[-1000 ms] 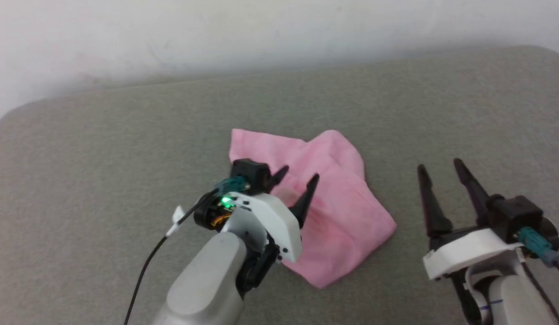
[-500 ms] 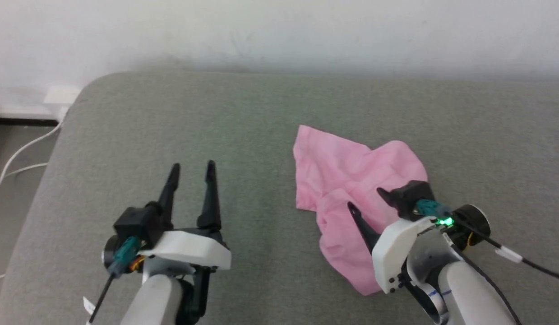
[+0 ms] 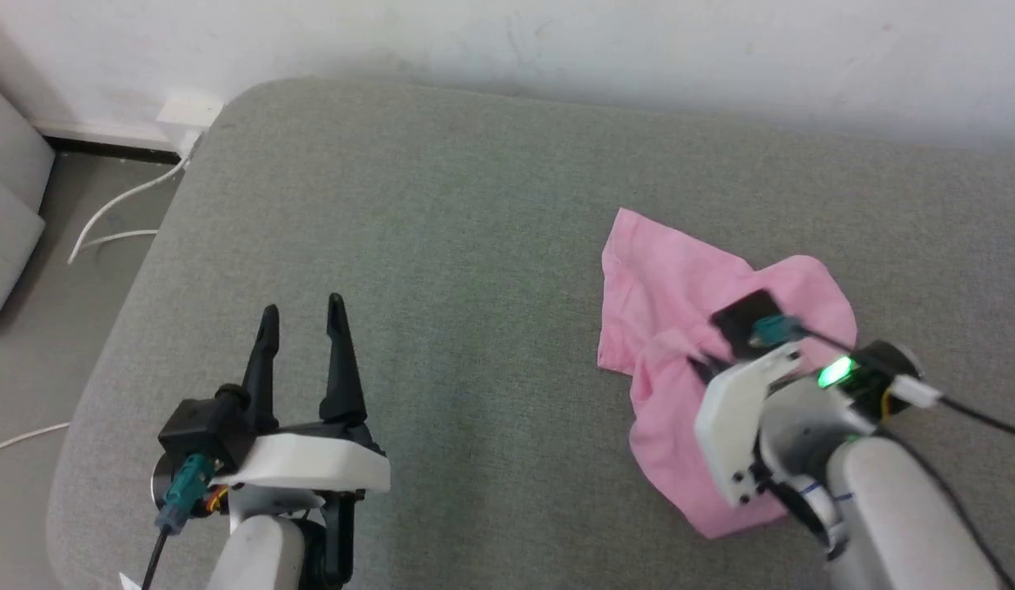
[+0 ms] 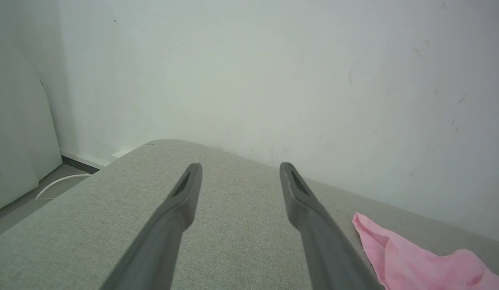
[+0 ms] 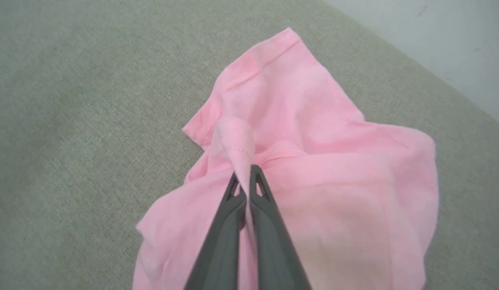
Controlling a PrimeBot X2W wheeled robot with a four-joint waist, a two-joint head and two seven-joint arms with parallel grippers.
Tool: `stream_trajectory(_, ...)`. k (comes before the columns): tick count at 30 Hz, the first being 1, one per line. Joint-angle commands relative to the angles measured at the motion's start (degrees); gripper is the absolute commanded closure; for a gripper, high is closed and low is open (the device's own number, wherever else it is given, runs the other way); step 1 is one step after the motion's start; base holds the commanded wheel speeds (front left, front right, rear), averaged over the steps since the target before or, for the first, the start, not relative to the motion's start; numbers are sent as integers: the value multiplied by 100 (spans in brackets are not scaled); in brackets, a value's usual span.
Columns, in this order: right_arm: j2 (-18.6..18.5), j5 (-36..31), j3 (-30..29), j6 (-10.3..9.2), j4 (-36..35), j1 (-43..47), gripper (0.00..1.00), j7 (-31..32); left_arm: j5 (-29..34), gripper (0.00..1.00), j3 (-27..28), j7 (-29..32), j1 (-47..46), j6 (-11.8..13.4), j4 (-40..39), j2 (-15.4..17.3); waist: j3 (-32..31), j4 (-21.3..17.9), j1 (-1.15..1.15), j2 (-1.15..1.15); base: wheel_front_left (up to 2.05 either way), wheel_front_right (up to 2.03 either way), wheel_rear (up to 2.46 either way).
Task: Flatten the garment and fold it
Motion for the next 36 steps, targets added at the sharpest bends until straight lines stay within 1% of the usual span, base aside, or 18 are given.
stream_trajectory(1,36,84,-269,-6,-256,4,100,-157,82,0,81,-26,80,-66,-15,-34,-44,-74,-1,0,0,0,0)
stream_trajectory(3,123,91,-758,-6,-566,117,100,-390,106,0,130,-26,108,-95,-5,-48,-96,-158,-1,0,0,0,0)
stream_trajectory(7,444,119,-2211,-6,-1146,529,100,-865,181,0,201,-27,161,-144,-17,-62,-166,-366,-1,0,0,0,0)
stream_trajectory(9,553,126,-2992,-6,-1274,770,100,-1005,191,0,223,-27,167,-177,-30,-66,-166,-470,-1,0,0,0,0)
stream_trajectory(12,612,123,-3984,-6,-1129,1098,100,-1018,201,0,230,-27,148,-212,-39,-71,-147,-599,-1,0,0,0,0)
stream_trajectory(15,618,270,-4671,-6,-586,1310,100,-959,218,0,211,-27,134,-233,-25,-74,-133,-702,-1,0,0,0,0)
stream_trajectory(16,618,239,-4804,-6,-414,1357,97,-939,213,0,211,-27,131,-239,-16,-74,-133,-731,-1,0,0,0,0)
stream_trajectory(17,619,256,-4940,-6,-254,1367,63,-953,210,0,210,-27,128,-243,-6,-75,-134,-756,-1,0,0,0,0)
stream_trajectory(18,619,229,-5044,-6,-112,1380,51,-964,201,0,201,-27,127,-251,5,-75,-136,-774,-1,0,0,0,0)
stream_trajectory(19,620,186,-5130,-6,9,1393,0,-965,190,0,188,-27,127,-259,19,-75,-140,-790,-1,0,0,0,0)
stream_trajectory(22,620,156,-5203,-6,139,1335,0,-1227,164,0,137,-27,123,-277,64,-76,-152,-820,-1,0,0,0,0)
stream_trajectory(26,620,152,-4811,-6,-146,1281,0,-1970,69,0,-10,-27,88,-328,145,-76,-164,-816,-1,0,0,0,0)
stream_trajectory(28,621,128,-4545,-6,-328,1283,0,-2334,3,0,-190,-27,47,-373,227,-77,-164,-815,-1,0,0,0,0)
stream_trajectory(29,621,128,-4545,-6,-328,1283,0,-2334,3,0,-190,-27,47,-373,227,-77,-164,-815,-1,0,0,0,0)
stream_trajectory(33,621,168,-3964,-6,-551,1335,0,-2810,-275,0,-988,32,-190,-587,512,-77,-147,-868,-1,0,0,0,0)
stream_trajectory(36,621,262,-3619,-6,-616,1360,0,-2956,-596,0,-1711,286,-468,-745,729,-77,-110,-1007,-1,0,0,0,0)
